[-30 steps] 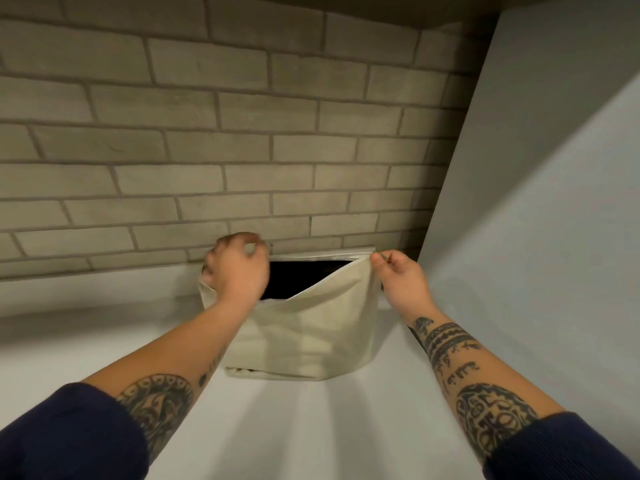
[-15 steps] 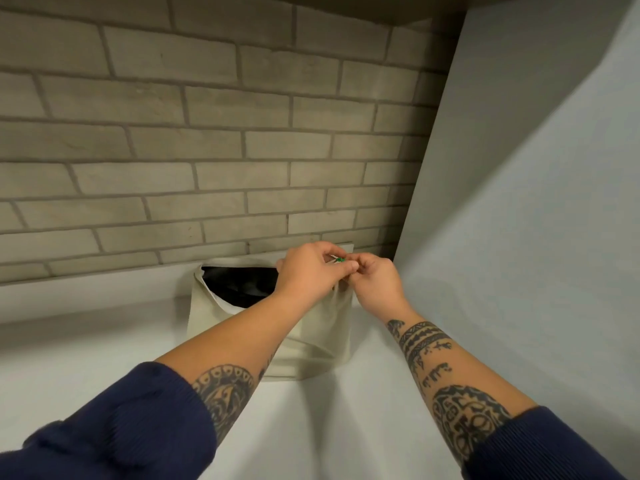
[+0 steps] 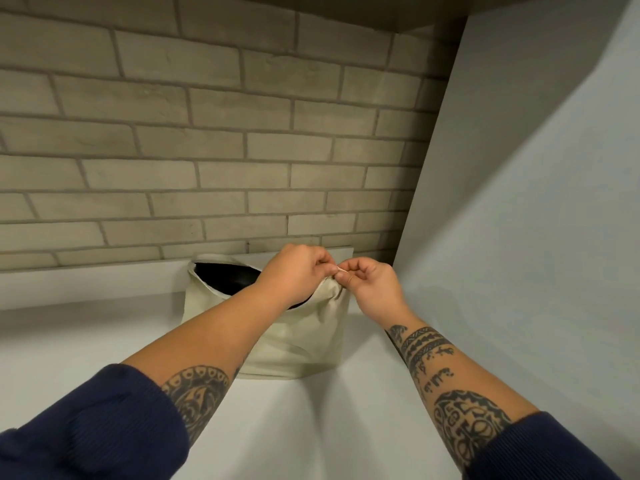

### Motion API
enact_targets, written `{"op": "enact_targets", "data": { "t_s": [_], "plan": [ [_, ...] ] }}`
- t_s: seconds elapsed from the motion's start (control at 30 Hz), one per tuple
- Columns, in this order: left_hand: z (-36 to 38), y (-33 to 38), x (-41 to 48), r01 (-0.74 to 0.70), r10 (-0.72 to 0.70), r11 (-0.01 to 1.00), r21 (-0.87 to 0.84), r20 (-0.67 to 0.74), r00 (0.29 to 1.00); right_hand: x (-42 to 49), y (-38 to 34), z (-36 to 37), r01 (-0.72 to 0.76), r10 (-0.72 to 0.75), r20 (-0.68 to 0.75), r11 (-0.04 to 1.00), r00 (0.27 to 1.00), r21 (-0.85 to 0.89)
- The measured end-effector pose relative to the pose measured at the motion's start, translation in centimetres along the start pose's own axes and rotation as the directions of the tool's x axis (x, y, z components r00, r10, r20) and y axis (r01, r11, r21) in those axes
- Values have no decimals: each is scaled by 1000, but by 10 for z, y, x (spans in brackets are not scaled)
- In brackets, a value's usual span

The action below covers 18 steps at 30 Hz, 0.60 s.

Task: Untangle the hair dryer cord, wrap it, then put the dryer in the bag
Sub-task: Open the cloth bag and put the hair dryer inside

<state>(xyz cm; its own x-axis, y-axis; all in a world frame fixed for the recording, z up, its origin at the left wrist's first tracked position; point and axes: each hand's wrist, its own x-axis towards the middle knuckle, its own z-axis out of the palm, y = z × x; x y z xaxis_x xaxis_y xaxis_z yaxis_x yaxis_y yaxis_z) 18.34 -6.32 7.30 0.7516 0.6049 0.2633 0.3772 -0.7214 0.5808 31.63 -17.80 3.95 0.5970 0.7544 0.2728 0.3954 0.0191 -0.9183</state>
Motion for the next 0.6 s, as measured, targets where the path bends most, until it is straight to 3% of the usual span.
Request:
{"op": "enact_targets", "data": {
  "t_s": [0.1, 0.33, 0.5, 0.6],
  "plan": [
    [-2, 3, 2, 16, -17, 1000, 5, 11, 1000, 1, 1, -2, 19, -19, 11, 1000, 1000, -16],
    [-13, 16, 9, 16, -25, 974, 227, 35, 999, 4, 3, -3, 19, -19, -12, 1000, 1000, -3],
    [-37, 3, 12, 68, -89, 939, 336, 49, 995, 9, 13, -14, -73, 105, -175, 981, 979, 180],
    [-52, -19, 11, 87, -114, 927, 364, 54, 992, 9, 17, -23, -120, 157, -181, 972, 971, 203]
  ]
}}
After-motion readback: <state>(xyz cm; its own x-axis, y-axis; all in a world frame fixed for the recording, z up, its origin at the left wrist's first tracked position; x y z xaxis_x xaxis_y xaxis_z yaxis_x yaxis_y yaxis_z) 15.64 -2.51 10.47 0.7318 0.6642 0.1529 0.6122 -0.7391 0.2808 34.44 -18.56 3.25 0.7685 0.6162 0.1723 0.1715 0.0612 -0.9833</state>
